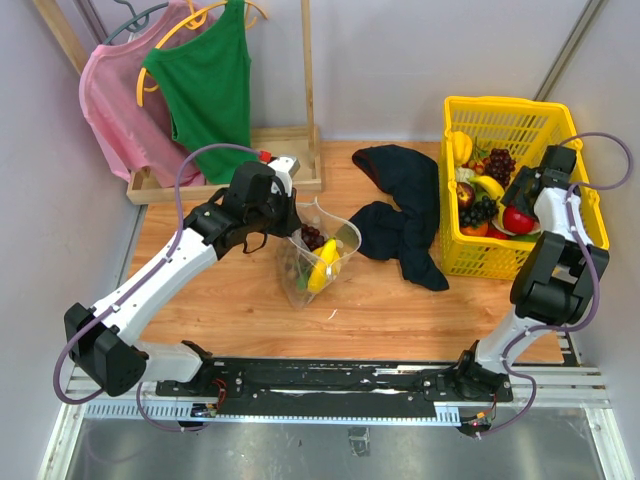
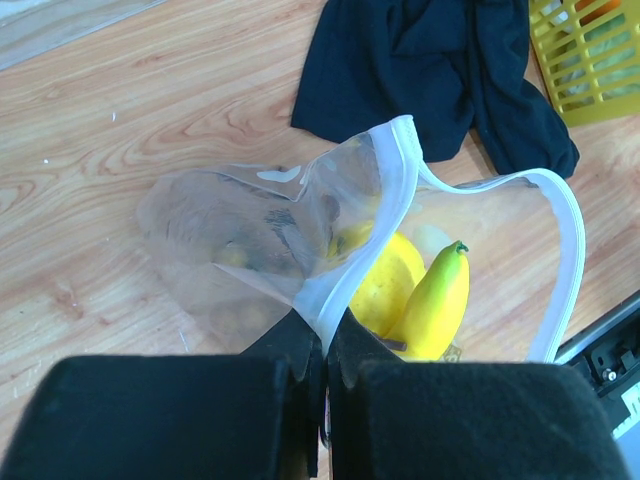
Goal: Place the food in the zip-top bag and seal the zipper
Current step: Pick up the fake fruit from the bin.
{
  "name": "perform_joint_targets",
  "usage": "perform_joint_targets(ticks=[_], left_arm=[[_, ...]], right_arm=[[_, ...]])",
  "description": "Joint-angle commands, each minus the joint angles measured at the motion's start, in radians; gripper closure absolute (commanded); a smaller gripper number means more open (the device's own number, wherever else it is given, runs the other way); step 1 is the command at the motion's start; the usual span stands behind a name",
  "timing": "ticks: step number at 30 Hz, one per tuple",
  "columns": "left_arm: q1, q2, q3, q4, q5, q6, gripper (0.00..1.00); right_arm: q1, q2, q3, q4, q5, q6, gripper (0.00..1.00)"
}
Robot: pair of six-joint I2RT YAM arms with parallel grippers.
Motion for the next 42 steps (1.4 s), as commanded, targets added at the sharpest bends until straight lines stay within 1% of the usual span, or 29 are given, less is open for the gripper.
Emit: perform_joint_targets(ticks=[1,6,8,13,15,24,27,36,39,42], left_arm=[[0.013,-0.018,-0.006,0.059,0.019,-0.001,1.00],[0.014,-0.023,-0.009,0.064,0.026,-0.002,1.00],[0.013,-0.025,-0.011,0.064,0.030,-0.003,1.00],[0.014,-0.023,-0.013,0.071,0.041,-0.004,1.00],[0.016,-0.022,-0.015,0.071,0.048,-0.006,1.00],[0.016,-0.005,-0.011,0.085,0.081,-0.017,1.00],[0.016,0.005,-0.007,0.083,0.086,-0.016,1.00],[0.016,0.052,0.041,0.040,0.093,-0.013,1.00],[0.016,0.064,0.051,0.031,0.099,-0.023,1.00],[0.016,0.076,0.062,0.021,0.099,-0.038,1.00]], right_arm=[[-0.015,-0.070,-0.019,0.006,-0.012,-0.003,0.33],[-0.012,-0.116,-0.023,-0.007,-0.019,-0.001,0.53],[-0.007,-0.133,-0.021,-0.020,-0.029,0.005,0.60],[0.017,-0.194,-0.021,-0.051,-0.067,0.020,0.70],[0.036,-0.225,-0.017,-0.066,-0.074,0.024,0.73],[0.105,-0.385,0.018,-0.139,-0.121,0.020,0.79],[0.158,-0.432,0.048,-0.168,-0.146,0.021,0.81],[0.428,-0.560,0.038,-0.181,-0.139,0.028,0.83],[0.532,-0.586,0.016,-0.158,-0.136,0.042,0.83],[0.640,-0.607,-0.021,-0.099,-0.138,0.073,0.83]])
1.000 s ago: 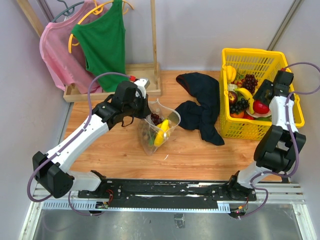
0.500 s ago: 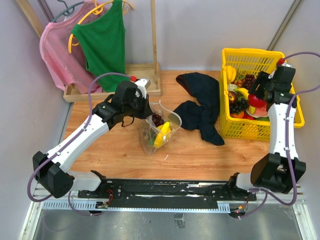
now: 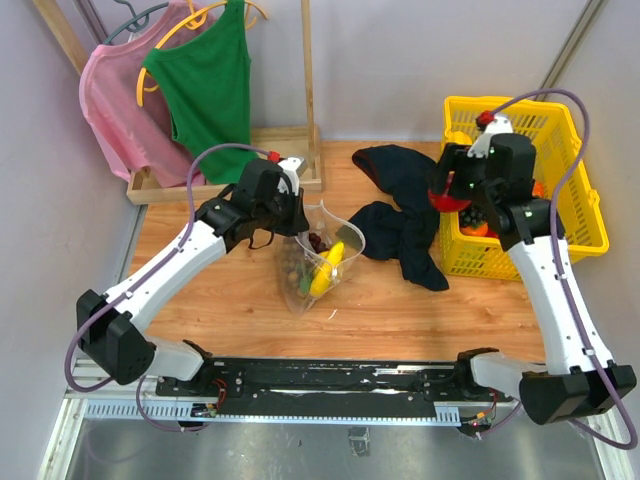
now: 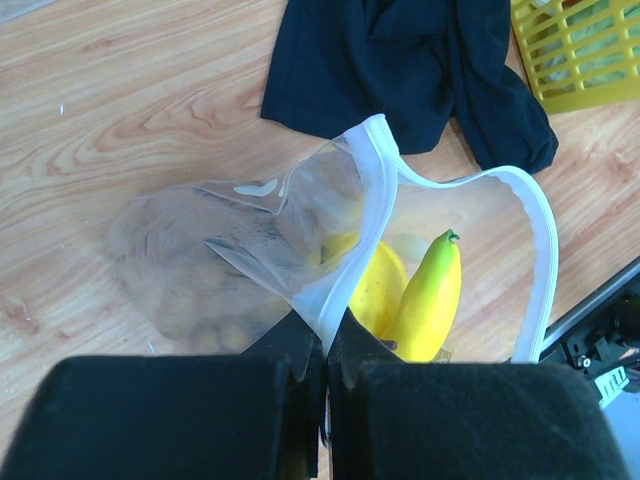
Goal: Place the food in the zip-top bag and seal the zipper
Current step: Pick up the fake fruit from the bin, then place the fake fruit in the zipper food storage bag.
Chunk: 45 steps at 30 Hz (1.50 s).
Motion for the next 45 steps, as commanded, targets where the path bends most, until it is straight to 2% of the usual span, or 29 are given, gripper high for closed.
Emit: perform_joint_targets(ticks=[1,5,12,20,24,30,38,42,43,45], left_arm=[[0.010,0.013,0.053,-0.001,0.025,-0.022,1.00],[0.010,0.027,0.060,0.002,0.042,-0.055,1.00],[0.010,0.044,0.066,0.018,0.078,-0.109,1.00],[0.010,0.044,0.070,0.007,0.075,-0.131,1.00],[0.010,0.038,0.069,0.005,0.078,-0.140,1.00],[0.009,0.023,0.056,0.013,0.092,-0.153,0.99],[0.010,0.003,0.031,0.020,0.100,-0.165,1.00],[0.010,0.000,0.019,0.024,0.098,-0.167,1.00],[0.010,0.000,0.019,0.024,0.097,-0.167,1.00],[0.009,-0.001,0.016,0.024,0.097,-0.167,1.00]], right_arm=[[0.159,-0.043,-0.052,0.080,0.001,0.058,0.84],[0.329,-0.053,-0.131,0.204,0.023,0.123,0.84],[0.539,-0.020,-0.230,0.475,0.083,0.230,0.83],[0.653,0.049,-0.293,0.644,0.150,0.287,0.78],[0.696,0.071,-0.343,0.726,0.207,0.296,0.72],[0.733,0.124,-0.393,0.799,0.261,0.320,0.55],[0.744,0.161,-0.414,0.852,0.268,0.333,0.18],[0.744,0.153,-0.397,0.829,0.263,0.319,0.03],[0.745,0.150,-0.394,0.825,0.260,0.313,0.01],[0.744,0.141,-0.386,0.814,0.255,0.300,0.01]])
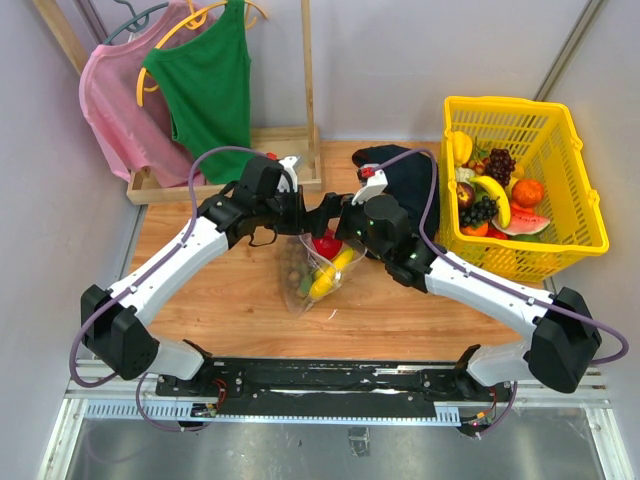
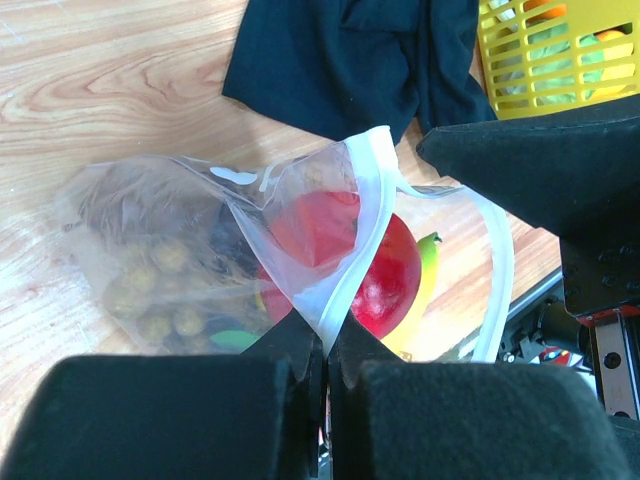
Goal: Place the food in the zip-top bag and seal the zipper
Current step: Place the fake fruit in the zipper food storage bag.
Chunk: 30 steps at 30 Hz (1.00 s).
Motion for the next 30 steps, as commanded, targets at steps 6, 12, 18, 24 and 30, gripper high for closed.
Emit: perform_joint_targets(ticks=[6,12,18,24,30], left_arm=[[-0.001,-0.044,-0.006,0.031,0.021,-0.005,0.99],[-0.001,-0.050,-0.008,0.026,0.016,-0.003,1.00],[-0.001,-0.060,-0.013,0.019,0.012,-0.004,1.00],[-0.001,-0.064,-0.017,0.015,0.009,-0.003,1.00],[-0.001,-0.068,-0.031,0.012,0.002,-0.003,0.99]], right_arm=[[0.010,-0.086,0.073,-0.135,0.020,-0.101,0.01],[-0.021,-0.172,0.114,-0.408,0.021,-0.144,0.00],[-0.037,-0.209,0.119,-0.650,0.019,-0.116,0.01],[-0.059,-0.189,0.117,-0.780,0.008,-0.091,0.07],[-0.063,-0.146,0.097,-0.769,-0.051,-0.075,0.29]])
